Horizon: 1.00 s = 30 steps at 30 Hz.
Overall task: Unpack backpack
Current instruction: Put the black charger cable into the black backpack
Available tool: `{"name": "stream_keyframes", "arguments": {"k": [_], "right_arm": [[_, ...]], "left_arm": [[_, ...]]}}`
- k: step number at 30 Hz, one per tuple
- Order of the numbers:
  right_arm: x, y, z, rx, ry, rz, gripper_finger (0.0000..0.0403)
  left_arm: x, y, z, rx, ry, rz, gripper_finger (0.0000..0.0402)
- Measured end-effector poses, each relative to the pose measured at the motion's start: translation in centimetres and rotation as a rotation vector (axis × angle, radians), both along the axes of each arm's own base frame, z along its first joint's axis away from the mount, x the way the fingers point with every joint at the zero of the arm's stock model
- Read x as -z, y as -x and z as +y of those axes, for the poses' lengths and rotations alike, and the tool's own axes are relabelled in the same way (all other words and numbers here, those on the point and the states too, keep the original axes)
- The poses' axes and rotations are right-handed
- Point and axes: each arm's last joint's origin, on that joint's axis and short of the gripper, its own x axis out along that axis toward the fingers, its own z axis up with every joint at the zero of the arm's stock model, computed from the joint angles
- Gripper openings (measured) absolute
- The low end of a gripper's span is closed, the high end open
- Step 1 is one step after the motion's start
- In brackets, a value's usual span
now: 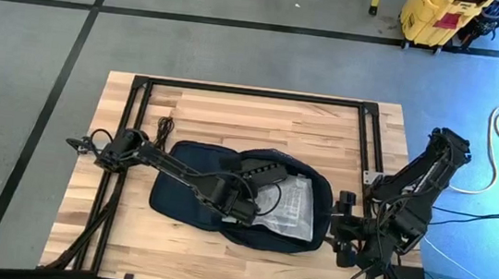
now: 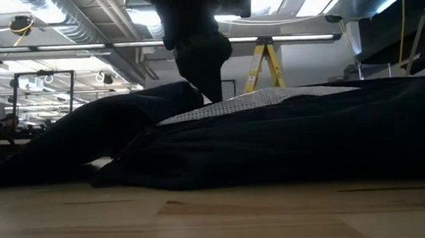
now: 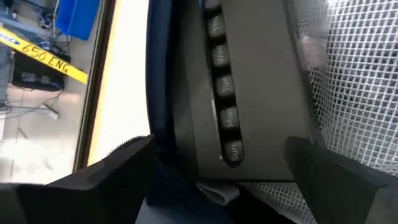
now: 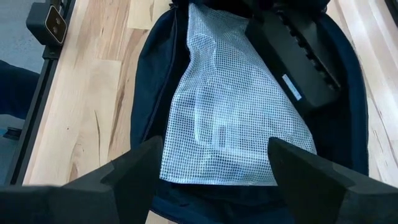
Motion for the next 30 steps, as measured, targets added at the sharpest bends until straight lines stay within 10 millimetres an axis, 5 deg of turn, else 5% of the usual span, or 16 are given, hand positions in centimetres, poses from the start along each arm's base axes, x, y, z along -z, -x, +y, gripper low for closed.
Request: {"name": "stream_keyframes", "arguments": {"k": [3, 7, 14, 19, 27, 30], "right_arm": [[0.0, 0.0, 0.0, 0.000, 0.001, 0.001, 0.0275], [0.0, 0.0, 0.0, 0.000, 0.004, -0.002, 0.0275], [0.0, 0.0, 0.0, 0.002, 0.015, -0.014, 0.0275], [0.0, 0.0, 0.0, 0.004, 0.018, -0.020, 0.0275], [0.0, 0.0, -0.1, -0.010, 0.033, -0.015, 0.0275], [-0.1, -0.3, -0.2, -0.002, 0.045, -0.026, 0.0275]], "left_arm": [[-1.0, 0.7, -1.4, 0.019, -0.037, -0.032, 0.0343], [-4.6, 2.5, -2.9, 0.020, -0.056, -0.148, 0.0343], [-7.4, 7.6, -1.2, -0.195, -0.121, -0.091, 0.0343], [-6.8, 10.1, 1.4, -0.317, 0.001, -0.112, 0.0340], [-5.2, 18.7, 5.1, -0.552, 0.087, -0.264, 0.0329], [-3.5, 22.0, 6.8, -0.767, 0.133, -0.372, 0.0329]]}}
